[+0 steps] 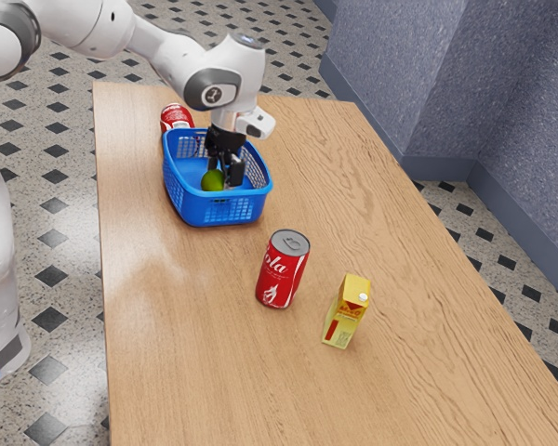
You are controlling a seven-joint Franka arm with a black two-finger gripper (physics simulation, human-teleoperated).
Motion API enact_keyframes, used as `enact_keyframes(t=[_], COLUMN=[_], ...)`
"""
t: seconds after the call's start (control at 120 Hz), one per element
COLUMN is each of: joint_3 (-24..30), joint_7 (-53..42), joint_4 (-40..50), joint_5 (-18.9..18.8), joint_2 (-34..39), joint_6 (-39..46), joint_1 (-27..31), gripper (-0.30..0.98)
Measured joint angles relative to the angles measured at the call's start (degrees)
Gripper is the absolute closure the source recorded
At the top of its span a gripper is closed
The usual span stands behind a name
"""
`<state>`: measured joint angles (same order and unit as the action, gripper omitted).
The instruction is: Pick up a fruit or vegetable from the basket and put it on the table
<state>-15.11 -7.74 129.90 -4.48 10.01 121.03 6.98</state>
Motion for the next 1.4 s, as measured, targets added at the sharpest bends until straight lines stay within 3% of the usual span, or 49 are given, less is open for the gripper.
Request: enact_keyframes(t=[0.383, 0.583, 0.817, 1.033, 1.142, 1.4], joint_3=[-0.4, -1.0, -1.0, -0.6, -0.6, 2.1], joint_7=[0.0, 0.3, 1.3, 1.8, 1.7, 1.4], joint_4=[0.5, 0.8, -0.7, -23.3, -35.7, -52.8], joint_5=[0.1, 0.0, -0.8, 0.1, 0.9, 4.6], joint_2=[-0.9, -0.7, 3.8, 2.9, -5.5, -24.1], joint_6=[0.8, 0.9, -0.9, -12.4, -18.9, -26.7], joint_1=[0.1, 0.4, 0.3, -0.6, -0.8, -1.9], gripper=[0.00, 0.30, 0.42, 0.40, 0.40, 0.41])
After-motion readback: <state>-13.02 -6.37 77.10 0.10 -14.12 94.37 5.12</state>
